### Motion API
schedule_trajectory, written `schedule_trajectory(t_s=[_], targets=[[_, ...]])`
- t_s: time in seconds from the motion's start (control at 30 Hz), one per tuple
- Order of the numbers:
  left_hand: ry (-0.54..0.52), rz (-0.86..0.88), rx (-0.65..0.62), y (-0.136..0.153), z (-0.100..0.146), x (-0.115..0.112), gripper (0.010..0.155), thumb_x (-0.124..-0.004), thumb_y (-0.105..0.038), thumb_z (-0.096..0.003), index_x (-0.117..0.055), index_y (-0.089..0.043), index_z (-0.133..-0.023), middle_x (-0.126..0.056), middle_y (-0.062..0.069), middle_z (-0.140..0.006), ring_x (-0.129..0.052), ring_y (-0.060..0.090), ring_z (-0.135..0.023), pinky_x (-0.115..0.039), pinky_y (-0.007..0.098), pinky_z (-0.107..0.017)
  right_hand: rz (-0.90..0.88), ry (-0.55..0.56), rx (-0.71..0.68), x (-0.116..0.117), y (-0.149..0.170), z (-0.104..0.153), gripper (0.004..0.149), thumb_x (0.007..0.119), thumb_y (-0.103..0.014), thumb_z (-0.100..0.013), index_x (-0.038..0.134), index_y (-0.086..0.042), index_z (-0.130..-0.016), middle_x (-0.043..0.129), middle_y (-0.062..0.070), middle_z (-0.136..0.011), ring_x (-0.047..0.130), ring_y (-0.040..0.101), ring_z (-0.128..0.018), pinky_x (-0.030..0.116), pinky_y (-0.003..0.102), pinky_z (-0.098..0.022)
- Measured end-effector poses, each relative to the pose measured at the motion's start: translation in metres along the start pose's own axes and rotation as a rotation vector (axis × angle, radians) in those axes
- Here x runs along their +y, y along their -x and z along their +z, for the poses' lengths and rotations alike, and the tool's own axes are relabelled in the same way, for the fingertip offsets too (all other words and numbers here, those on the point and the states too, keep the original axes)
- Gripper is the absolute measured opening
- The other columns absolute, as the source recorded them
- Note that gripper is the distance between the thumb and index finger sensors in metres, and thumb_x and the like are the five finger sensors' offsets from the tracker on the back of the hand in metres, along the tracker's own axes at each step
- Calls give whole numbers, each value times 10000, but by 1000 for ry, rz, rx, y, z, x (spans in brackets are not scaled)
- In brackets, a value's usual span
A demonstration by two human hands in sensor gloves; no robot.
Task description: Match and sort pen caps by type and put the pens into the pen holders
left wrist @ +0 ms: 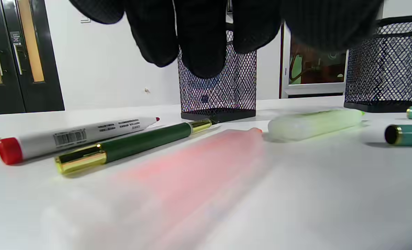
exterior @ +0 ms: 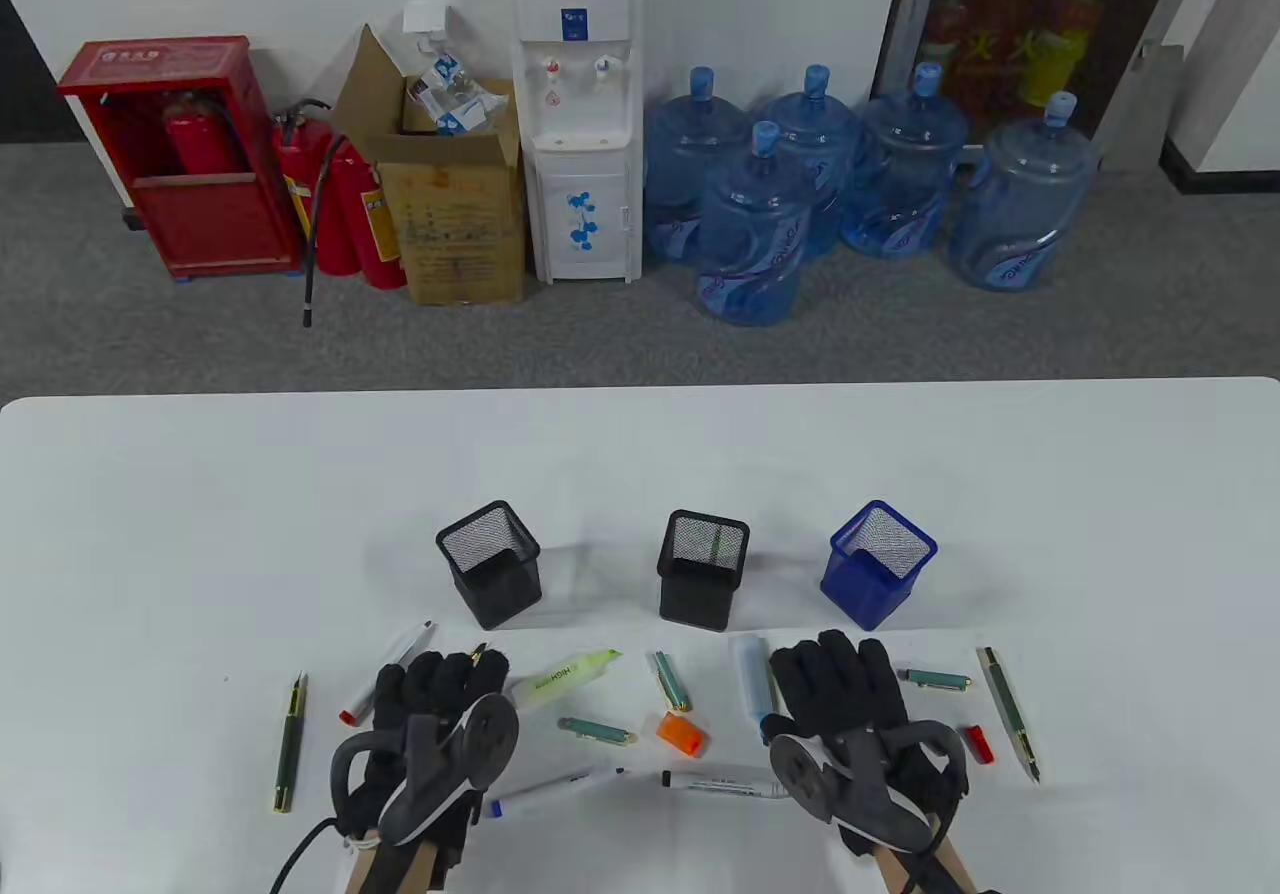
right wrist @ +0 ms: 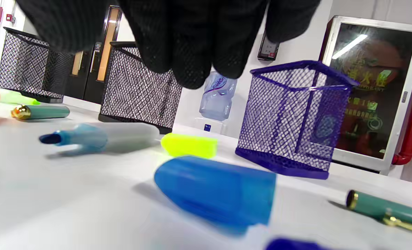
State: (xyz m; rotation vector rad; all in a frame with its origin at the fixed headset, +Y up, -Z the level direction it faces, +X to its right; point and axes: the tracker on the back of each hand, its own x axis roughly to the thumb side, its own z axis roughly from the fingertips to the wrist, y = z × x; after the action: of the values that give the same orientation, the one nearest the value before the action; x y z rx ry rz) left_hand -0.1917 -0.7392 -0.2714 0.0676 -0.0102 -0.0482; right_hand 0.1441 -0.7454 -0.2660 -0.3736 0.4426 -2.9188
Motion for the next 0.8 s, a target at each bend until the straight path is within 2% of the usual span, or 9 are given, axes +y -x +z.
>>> schedule_trajectory(t_s=[0.67,0.8], targets=[[13,1,18,4,0,1,684,-743,-523,-375,-654,-374,-1037,-809,27,-1088,-741,371,-1062,-508,647,-798,15,-8,0,0,-1,0,679,651,-579,-389,697,-267,-991,810,7,-1015,761,277,-1007,581,561,-762],[-12,4,37,11,0,5,673,-769,-515,-368,-684,-373,-1021,-872,-2,-1035,-695,374,-1084,-499,648,-800,16,-7,2,0,-1,0,680,654,-578,-388,698,-267,-990,810,6,-1015,763,275,-1006,581,563,-761]])
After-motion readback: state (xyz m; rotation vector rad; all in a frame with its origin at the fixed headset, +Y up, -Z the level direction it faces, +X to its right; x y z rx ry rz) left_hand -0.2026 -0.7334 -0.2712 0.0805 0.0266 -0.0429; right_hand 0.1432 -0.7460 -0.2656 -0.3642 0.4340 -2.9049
